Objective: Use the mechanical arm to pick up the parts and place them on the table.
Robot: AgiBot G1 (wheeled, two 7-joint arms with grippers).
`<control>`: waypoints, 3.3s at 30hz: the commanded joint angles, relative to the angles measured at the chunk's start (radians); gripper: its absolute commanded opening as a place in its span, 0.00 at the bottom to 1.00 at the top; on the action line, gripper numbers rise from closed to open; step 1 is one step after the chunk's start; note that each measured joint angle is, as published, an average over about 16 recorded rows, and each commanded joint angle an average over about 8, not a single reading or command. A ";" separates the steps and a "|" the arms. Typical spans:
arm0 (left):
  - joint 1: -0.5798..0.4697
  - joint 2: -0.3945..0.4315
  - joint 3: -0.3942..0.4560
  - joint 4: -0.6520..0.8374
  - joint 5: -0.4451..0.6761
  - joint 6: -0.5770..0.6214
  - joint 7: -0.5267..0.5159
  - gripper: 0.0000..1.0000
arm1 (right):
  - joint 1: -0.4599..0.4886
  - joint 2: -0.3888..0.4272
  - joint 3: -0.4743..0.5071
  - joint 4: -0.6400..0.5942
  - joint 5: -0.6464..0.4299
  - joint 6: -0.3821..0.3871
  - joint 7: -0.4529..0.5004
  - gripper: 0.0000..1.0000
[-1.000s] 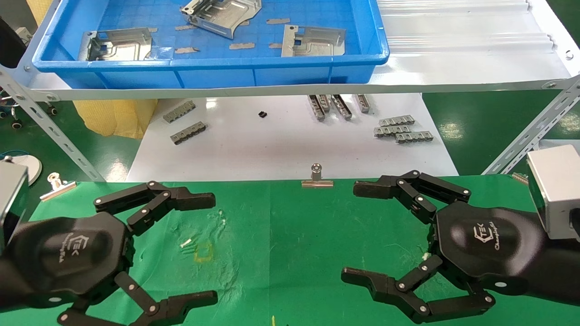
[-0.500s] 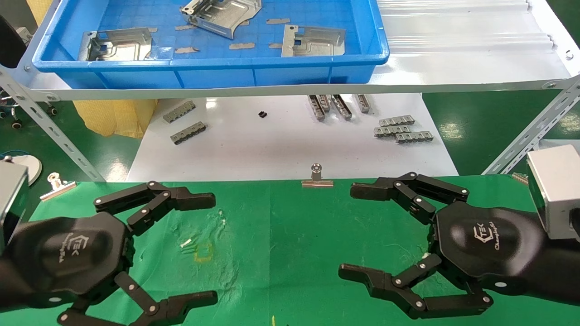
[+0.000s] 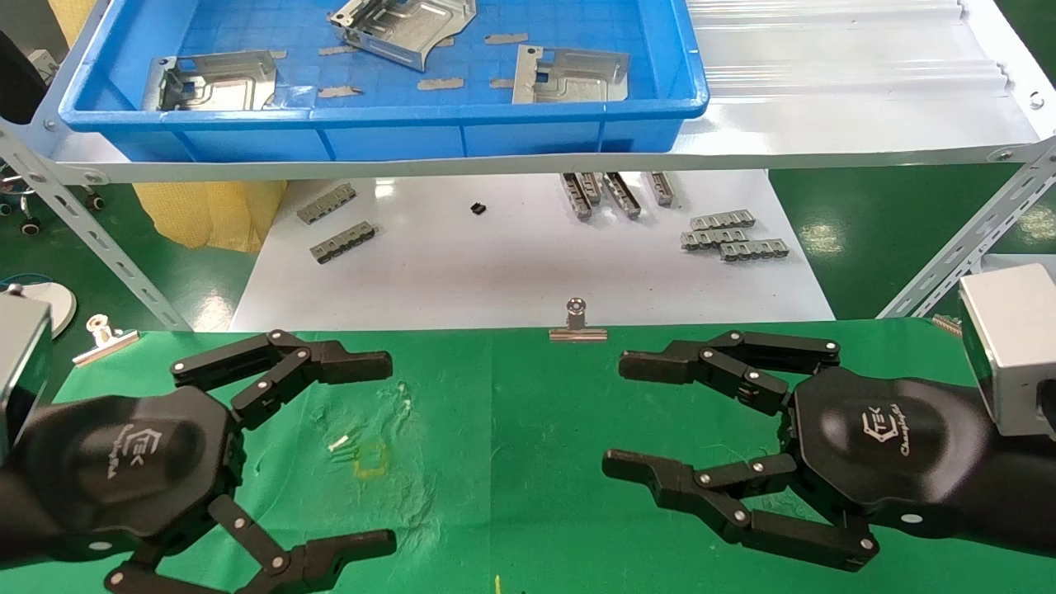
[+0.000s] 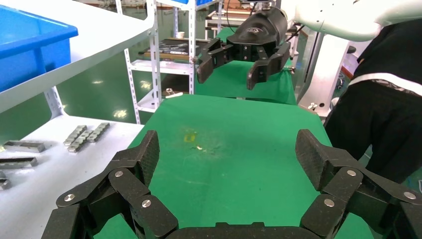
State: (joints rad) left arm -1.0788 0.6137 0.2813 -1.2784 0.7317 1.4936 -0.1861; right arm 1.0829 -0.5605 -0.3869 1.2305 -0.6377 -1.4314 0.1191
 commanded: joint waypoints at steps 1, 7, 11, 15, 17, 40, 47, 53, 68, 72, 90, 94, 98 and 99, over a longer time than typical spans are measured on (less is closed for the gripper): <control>0.000 0.000 0.000 0.000 0.000 0.000 0.000 1.00 | 0.000 0.000 0.000 0.000 0.000 0.000 0.000 0.00; 0.000 0.000 0.000 0.000 0.000 0.000 0.000 1.00 | 0.000 0.000 0.000 0.000 0.000 0.000 0.000 0.00; 0.000 0.000 0.000 0.000 0.000 0.000 0.000 1.00 | 0.000 0.000 0.000 0.000 0.000 0.000 0.000 0.00; 0.000 0.000 0.000 0.000 0.000 0.000 0.000 1.00 | 0.000 0.000 0.000 0.000 0.000 0.000 0.000 0.00; 0.000 0.000 0.000 0.000 0.000 0.000 0.000 1.00 | 0.000 0.000 0.000 0.000 0.000 0.000 0.000 0.00; -0.221 0.047 0.019 0.054 0.092 -0.044 -0.040 1.00 | 0.000 0.000 0.000 0.000 0.000 0.000 0.000 0.00; -0.527 0.209 0.103 0.343 0.274 -0.087 -0.027 1.00 | 0.000 0.000 0.000 0.000 0.000 0.000 0.000 0.00; -0.778 0.402 0.187 0.705 0.469 -0.260 0.023 1.00 | 0.000 0.000 0.000 0.000 0.000 0.000 0.000 0.00; -0.994 0.692 0.252 1.211 0.639 -0.743 0.082 0.16 | 0.000 0.000 0.000 0.000 0.000 0.000 0.000 1.00; -1.004 0.709 0.257 1.258 0.647 -0.761 0.056 0.00 | 0.000 0.000 0.000 0.000 0.000 0.000 0.000 1.00; -1.004 0.721 0.296 1.269 0.704 -0.750 -0.004 0.00 | 0.000 0.000 0.000 0.000 0.000 0.000 0.000 1.00; -0.998 0.721 0.298 1.260 0.706 -0.759 -0.001 0.00 | 0.000 0.000 0.000 0.000 0.000 0.000 0.000 1.00; -0.992 0.720 0.299 1.256 0.708 -0.773 0.002 0.00 | 0.000 0.000 0.000 0.000 0.000 0.000 0.000 1.00; -0.991 0.720 0.300 1.256 0.708 -0.777 0.003 0.00 | 0.000 0.000 0.000 0.000 0.000 0.000 0.000 1.00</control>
State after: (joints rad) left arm -2.0712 1.3333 0.5806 -0.0209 1.4396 0.7191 -0.1847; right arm 1.0829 -0.5605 -0.3869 1.2305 -0.6377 -1.4314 0.1190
